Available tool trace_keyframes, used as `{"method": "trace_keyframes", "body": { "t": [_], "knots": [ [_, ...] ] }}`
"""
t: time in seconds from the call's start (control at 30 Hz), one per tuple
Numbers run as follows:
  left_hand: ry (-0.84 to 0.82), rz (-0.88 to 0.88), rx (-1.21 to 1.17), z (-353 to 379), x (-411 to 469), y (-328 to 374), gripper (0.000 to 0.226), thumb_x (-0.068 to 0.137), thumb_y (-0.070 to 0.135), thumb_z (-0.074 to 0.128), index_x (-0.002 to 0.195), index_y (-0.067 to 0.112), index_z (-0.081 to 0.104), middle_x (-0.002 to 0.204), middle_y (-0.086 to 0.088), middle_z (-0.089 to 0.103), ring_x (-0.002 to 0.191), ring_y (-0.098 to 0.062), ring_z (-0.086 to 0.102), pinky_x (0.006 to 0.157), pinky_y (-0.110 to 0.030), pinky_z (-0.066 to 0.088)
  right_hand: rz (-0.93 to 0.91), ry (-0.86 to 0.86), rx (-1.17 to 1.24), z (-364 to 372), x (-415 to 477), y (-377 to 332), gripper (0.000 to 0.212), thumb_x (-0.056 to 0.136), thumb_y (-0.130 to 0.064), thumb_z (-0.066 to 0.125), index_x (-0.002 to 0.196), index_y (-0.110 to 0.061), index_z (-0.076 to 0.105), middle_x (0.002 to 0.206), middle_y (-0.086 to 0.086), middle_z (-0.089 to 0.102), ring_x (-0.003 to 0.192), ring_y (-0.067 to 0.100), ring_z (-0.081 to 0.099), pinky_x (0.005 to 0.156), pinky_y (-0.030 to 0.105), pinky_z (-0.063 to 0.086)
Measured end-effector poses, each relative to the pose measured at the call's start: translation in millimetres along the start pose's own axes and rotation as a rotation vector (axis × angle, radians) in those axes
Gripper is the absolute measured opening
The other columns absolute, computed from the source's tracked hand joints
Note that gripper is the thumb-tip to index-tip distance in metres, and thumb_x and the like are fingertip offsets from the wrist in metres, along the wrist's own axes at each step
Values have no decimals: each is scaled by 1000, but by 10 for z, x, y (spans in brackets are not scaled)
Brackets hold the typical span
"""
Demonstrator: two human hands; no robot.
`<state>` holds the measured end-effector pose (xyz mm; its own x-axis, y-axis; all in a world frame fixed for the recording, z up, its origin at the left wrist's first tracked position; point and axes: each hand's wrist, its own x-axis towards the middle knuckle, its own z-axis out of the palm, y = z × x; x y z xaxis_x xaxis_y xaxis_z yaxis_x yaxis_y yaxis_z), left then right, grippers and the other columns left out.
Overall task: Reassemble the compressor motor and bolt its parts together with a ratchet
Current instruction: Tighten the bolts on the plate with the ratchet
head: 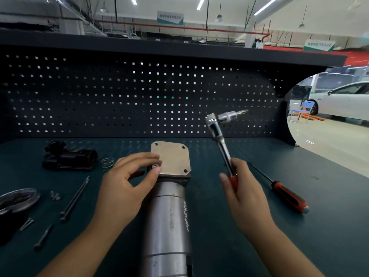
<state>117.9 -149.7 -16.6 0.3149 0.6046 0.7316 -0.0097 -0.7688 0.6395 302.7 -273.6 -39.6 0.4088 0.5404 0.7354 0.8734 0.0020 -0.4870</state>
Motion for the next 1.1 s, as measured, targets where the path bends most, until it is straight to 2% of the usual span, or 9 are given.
{"method": "trace_keyframes", "body": {
  "t": [0.07,0.17,0.33,0.47,0.6,0.7,0.9,1.0,1.1],
  "knots": [
    [6,2,-2,-1,3,-3,19,74,43,58,86,37,70,102,26,65,105,0,58,91,-25,47,-78,14,-80,-2,-16,-63,17,94,-26,52,109,-21,47,73,-18,44,64,2,50,52,26,38],
    [7,7,7,4,2,-12,18,73,42,58,86,37,70,101,26,65,104,1,59,92,-22,45,-205,68,-174,-50,-22,-181,16,94,-20,54,108,-19,45,78,-10,53,60,16,57,44,35,46],
    [3,13,22,5,8,-23,18,74,44,58,86,38,70,102,26,66,103,3,59,89,-16,45,-331,113,-261,-106,-12,-273,21,90,-29,41,108,-19,42,75,0,56,55,21,57,37,33,44],
    [5,18,6,10,6,-40,18,74,43,58,87,38,70,102,24,66,103,0,60,91,-22,47,-352,115,-270,-129,-14,-319,21,89,-27,40,108,-18,41,72,1,55,53,21,55,38,32,45],
    [7,21,-6,17,0,-43,20,74,45,58,87,37,70,102,22,67,104,-3,61,91,-25,48,-324,52,-238,-135,-34,-324,23,90,-29,39,111,-21,42,76,-1,55,56,20,56,40,35,47],
    [3,32,11,21,-3,-37,18,76,42,58,88,36,70,102,24,66,103,1,60,90,-19,47,-281,-66,-167,-115,-61,-293,24,92,-34,41,115,-27,38,84,-5,56,63,19,59,46,37,49],
    [31,42,18,37,-5,-76,19,74,36,60,89,43,71,104,23,65,98,4,60,85,-7,45,-151,-321,22,118,-248,-272,32,96,-44,37,127,-45,28,117,-15,50,96,15,54,77,32,46],
    [28,68,47,22,0,-119,17,79,46,68,92,57,65,106,25,64,99,5,59,88,-10,44,-53,-346,205,218,-303,-349,34,94,-47,38,124,-51,23,113,-17,54,94,8,53,81,28,45],
    [10,89,64,9,8,-146,19,79,50,57,95,54,65,107,22,65,104,-1,60,89,-24,47,-6,-348,308,217,-268,-365,25,98,-37,41,122,-41,35,83,-24,51,71,-3,44,70,25,39]
  ]
}}
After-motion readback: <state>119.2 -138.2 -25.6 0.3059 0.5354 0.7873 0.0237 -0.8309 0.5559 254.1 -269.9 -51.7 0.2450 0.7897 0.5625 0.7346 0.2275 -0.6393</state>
